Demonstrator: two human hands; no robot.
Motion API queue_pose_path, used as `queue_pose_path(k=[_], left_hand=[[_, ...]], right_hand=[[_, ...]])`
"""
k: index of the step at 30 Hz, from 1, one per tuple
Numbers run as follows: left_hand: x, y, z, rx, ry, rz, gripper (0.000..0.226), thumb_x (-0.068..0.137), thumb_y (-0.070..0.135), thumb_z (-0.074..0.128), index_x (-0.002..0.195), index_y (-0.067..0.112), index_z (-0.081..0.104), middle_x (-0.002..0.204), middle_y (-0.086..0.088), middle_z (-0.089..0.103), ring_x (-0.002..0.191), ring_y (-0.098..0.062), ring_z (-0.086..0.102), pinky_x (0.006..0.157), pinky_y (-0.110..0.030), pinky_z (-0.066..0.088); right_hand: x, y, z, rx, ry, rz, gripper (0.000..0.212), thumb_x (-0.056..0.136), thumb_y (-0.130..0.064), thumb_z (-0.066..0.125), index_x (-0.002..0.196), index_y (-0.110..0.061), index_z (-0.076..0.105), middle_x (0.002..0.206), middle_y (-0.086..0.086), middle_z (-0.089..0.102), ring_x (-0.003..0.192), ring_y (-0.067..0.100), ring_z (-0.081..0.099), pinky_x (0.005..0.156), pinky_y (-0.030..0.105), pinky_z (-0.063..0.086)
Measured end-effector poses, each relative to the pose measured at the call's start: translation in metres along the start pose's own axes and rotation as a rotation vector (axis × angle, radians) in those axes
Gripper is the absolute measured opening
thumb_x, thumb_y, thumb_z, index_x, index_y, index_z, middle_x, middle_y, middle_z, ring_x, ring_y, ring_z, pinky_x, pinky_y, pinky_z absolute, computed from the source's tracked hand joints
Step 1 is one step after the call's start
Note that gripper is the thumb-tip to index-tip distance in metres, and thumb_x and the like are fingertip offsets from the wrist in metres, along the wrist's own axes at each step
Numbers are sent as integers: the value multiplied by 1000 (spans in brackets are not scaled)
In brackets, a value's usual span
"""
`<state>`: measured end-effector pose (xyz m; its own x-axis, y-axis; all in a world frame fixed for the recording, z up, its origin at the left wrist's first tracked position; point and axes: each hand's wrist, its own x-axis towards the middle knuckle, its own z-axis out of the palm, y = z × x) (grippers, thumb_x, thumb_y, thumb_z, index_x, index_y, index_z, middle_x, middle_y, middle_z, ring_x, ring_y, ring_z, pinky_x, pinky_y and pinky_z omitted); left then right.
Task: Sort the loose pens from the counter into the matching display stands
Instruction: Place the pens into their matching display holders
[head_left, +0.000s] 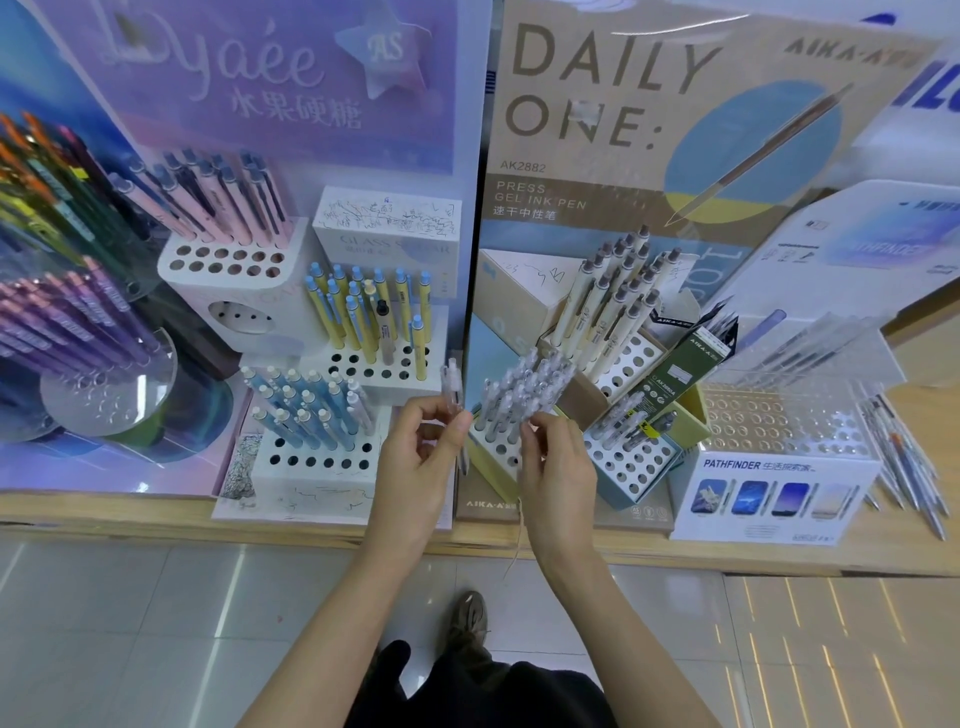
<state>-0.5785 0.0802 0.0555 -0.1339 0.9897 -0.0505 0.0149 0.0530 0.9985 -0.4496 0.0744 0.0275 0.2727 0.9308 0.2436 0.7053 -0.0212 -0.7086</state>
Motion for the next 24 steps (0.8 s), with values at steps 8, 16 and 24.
queue_pose_path(k=[8,16,24], left_hand=[[0,-5,9,89,-68,-2,10,84,14,70,93,20,67,90,0,68,84,-7,63,76,-13,47],[3,-23,19,285,-87,83,16,84,12,70,85,28,65,86,4,67,83,-5,64,76,-15,48],[-1,-28,24,509,-19,108,21,86,21,69,103,10,63,87,10,66,81,-6,62,75,-14,47]], right_hand=[[-3,-5,-26,137,-2,51,20,94,-5,54,113,-11,57,89,-4,54,78,1,53,64,12,41],[-13,-3,-37,204,-15,108,19,94,-2,52,110,-10,58,92,-4,59,83,-2,53,64,8,39],[-8,18,-20,-93,-189,148,23,94,-9,53,116,-6,59,111,6,55,94,16,53,71,22,36]])
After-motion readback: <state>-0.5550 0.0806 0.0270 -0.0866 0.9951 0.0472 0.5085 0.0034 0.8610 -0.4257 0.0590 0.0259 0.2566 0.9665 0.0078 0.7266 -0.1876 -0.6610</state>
